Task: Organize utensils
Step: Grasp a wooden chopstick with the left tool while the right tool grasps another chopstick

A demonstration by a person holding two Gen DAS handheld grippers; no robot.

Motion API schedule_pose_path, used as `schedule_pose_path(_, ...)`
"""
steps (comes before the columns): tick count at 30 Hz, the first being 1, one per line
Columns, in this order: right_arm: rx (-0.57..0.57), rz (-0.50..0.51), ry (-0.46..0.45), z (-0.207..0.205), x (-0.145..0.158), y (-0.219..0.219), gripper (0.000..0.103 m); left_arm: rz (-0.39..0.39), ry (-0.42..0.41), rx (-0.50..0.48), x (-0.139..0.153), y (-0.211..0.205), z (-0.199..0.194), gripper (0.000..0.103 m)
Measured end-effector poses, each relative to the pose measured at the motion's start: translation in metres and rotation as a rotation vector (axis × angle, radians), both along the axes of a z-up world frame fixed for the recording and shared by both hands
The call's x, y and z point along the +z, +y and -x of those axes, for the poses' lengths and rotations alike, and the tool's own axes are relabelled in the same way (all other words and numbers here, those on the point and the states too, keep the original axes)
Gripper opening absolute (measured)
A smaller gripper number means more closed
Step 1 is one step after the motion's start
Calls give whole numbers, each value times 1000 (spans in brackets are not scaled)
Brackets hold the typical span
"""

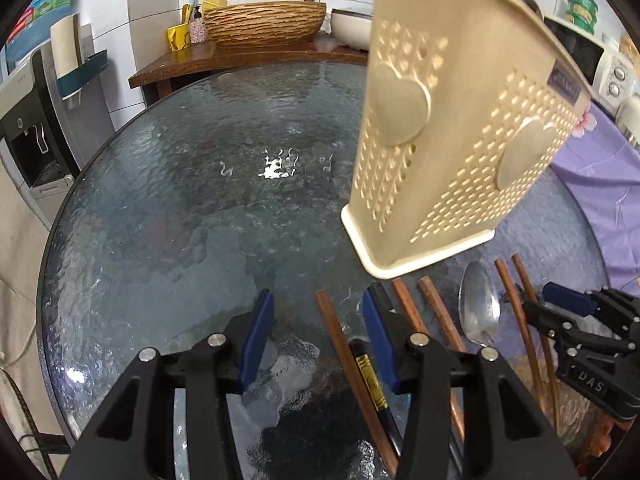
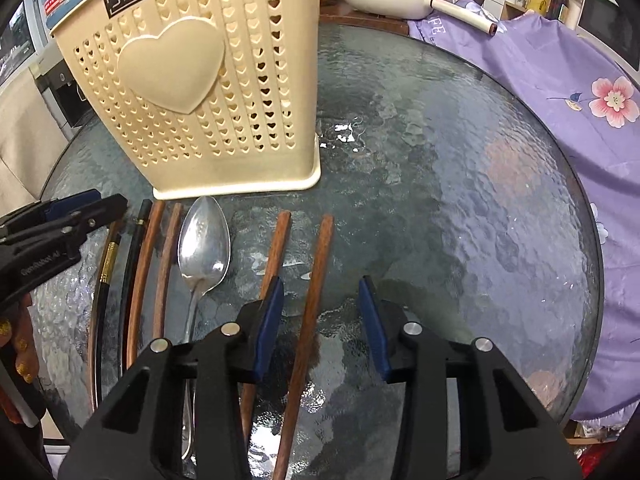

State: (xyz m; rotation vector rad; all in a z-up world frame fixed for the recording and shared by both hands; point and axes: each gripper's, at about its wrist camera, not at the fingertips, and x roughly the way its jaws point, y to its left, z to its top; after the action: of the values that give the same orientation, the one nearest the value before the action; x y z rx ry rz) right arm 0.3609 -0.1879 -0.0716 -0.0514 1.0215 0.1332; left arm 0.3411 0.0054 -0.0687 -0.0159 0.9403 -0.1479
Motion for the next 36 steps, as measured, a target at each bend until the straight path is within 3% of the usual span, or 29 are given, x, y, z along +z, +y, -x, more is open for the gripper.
schedule_pose_path(5, 7, 6, -1, -1, -1, 1, 40, -40, 0, -2, -6, 0, 1, 42)
schedule_pose_path(18, 4, 13, 11, -5, -2, 2, 40, -56, 6, -9, -8, 3, 24, 41)
schedule_pose_path(27, 5, 17, 24, -19, -4, 8, 39, -66, 8, -25, -7, -6, 39, 31)
schedule_pose_path(36, 19, 12, 8, -16, -7, 12, 26, -76, 0, -25, -5, -11, 46, 21)
